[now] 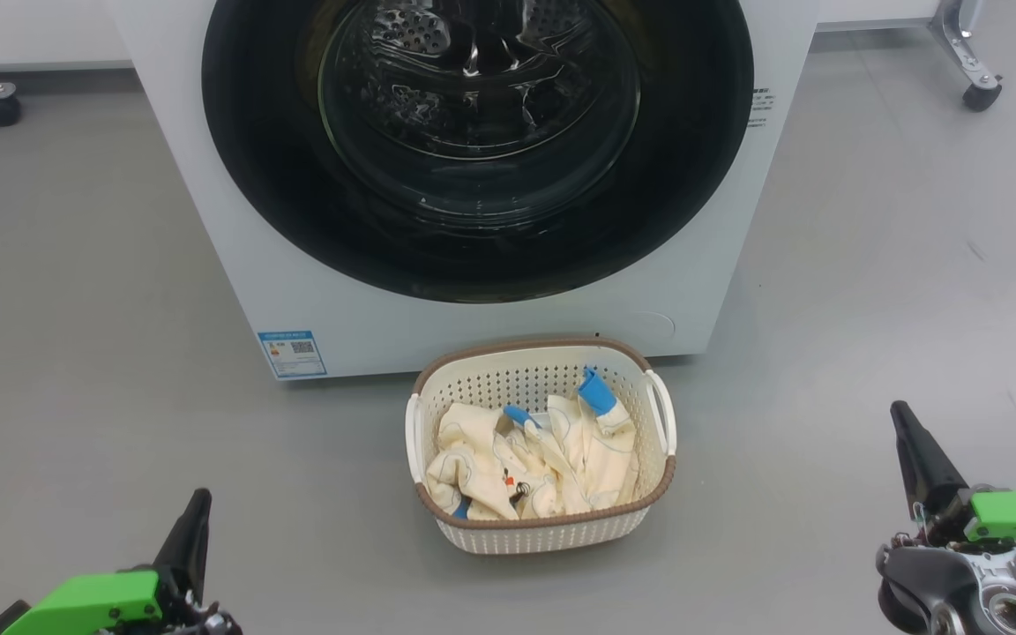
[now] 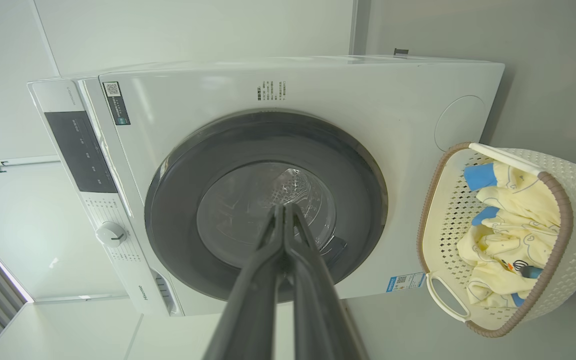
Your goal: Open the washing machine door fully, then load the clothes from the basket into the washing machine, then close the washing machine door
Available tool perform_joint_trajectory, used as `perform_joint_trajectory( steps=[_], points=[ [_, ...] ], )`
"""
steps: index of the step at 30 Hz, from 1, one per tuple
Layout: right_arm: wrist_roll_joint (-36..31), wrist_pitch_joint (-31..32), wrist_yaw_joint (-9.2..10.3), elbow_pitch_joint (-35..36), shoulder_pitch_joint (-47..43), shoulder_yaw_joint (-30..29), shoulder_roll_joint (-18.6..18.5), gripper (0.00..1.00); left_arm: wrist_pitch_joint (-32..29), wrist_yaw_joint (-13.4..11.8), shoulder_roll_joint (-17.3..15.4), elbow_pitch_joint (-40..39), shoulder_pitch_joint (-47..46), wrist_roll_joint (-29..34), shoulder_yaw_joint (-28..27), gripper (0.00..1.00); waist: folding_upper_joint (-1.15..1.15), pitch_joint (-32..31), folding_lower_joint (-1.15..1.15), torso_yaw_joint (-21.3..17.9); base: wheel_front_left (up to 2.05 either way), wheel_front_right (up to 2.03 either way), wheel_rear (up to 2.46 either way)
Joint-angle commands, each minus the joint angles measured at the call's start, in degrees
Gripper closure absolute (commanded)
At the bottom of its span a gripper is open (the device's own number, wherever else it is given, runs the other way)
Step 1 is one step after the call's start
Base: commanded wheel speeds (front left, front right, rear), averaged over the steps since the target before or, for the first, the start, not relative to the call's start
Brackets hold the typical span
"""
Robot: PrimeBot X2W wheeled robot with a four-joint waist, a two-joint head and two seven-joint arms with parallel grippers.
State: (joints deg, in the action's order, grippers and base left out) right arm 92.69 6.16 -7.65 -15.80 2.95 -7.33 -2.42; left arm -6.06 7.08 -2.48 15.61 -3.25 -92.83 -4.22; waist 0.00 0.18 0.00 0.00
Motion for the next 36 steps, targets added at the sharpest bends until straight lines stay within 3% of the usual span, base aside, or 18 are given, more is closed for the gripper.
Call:
perform_joint_trajectory(
  steps=[1, 8, 9, 14, 36],
  points=[
    [-0.5, 0.3, 0.16, 1.8, 3.2, 0.9, -0.5, 1.0, -0.3, 0.4, -0.5, -1.6, -2.9, 0.6, -2.2, 1.0, 0.0, 0.0, 0.0, 0.0, 0.0, 0.0, 0.0],
    [-0.5, 0.3, 0.16, 1.8, 3.2, 0.9, -0.5, 1.0, -0.3, 0.4, -0.5, -1.6, -2.9, 0.6, -2.2, 1.0, 0.0, 0.0, 0.0, 0.0, 0.0, 0.0, 0.0],
    [0.0, 0.0, 0.0, 0.0, 0.0, 0.0, 0.0, 0.0, 0.0, 0.0, 0.0, 0.0, 0.0, 0.0, -0.1, 0.0, 0.0, 0.0, 0.0, 0.0, 0.0, 0.0, 0.0],
    [-0.1, -0.1, -0.01, -3.7, -2.4, 0.4, 1.0, 0.0, 0.1, -0.1, 0.7, 3.7, 1.9, 0.0, 0.5, 0.0, 0.0, 0.0, 0.0, 0.0, 0.0, 0.0, 0.0],
    [-4.2, -3.6, 0.02, -2.3, -1.4, 0.9, 0.7, 0.0, 3.6, 0.0, 0.5, 3.0, 0.9, 3.9, -0.1, 0.0, 0.0, -0.9, 0.0, -0.1, 0.0, 0.0, 0.0]
  ],
)
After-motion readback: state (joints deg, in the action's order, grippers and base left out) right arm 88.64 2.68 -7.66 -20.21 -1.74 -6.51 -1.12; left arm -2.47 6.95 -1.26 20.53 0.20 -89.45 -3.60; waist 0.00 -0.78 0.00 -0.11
